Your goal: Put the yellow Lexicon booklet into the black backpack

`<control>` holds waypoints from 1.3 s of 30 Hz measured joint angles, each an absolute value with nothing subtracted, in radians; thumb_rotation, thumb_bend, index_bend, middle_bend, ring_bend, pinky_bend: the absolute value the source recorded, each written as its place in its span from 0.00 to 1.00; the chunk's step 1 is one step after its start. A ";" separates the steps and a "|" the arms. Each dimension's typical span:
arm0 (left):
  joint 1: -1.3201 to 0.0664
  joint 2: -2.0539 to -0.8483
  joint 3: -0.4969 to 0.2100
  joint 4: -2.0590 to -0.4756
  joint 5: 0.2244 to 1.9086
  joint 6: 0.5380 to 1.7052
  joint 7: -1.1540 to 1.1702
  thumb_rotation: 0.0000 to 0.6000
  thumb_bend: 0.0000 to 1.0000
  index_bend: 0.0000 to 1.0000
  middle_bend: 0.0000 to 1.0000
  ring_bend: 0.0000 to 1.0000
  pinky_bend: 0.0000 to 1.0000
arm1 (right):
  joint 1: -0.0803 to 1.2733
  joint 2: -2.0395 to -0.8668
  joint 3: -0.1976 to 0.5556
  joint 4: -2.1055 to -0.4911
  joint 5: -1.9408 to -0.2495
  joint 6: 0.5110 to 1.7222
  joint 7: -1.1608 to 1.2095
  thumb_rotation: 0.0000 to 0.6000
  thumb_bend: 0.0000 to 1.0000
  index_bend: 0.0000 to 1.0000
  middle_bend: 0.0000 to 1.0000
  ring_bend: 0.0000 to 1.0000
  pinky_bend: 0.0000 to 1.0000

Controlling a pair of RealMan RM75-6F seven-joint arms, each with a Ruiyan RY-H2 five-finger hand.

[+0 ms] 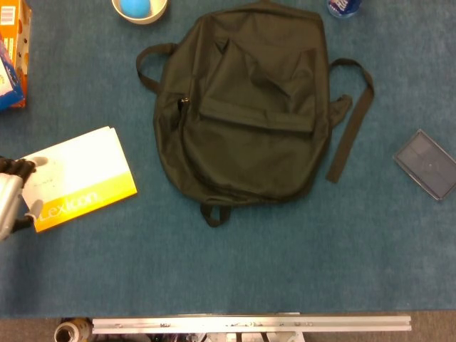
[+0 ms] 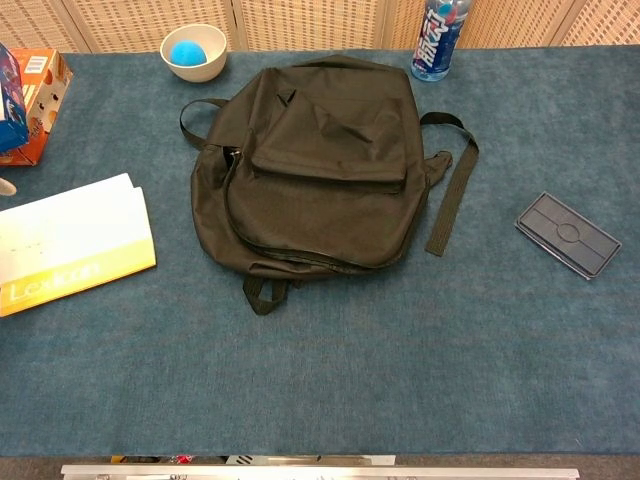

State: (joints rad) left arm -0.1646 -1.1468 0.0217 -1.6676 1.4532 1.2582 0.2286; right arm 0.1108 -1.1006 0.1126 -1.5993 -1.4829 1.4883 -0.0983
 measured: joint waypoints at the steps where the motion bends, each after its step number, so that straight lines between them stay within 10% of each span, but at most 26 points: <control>1: -0.169 -1.152 0.023 -1.670 1.445 1.248 0.238 1.00 0.30 0.20 0.30 0.25 0.19 | 0.111 -1.102 0.112 -1.598 -1.482 1.487 -0.097 1.00 0.23 0.40 0.45 0.40 0.59; 39: -0.294 -1.351 0.014 -1.628 1.116 1.057 0.482 0.87 0.22 0.00 0.15 0.14 0.20 | 0.089 -1.093 0.090 -1.565 -1.471 1.483 -0.021 1.00 0.23 0.40 0.45 0.40 0.57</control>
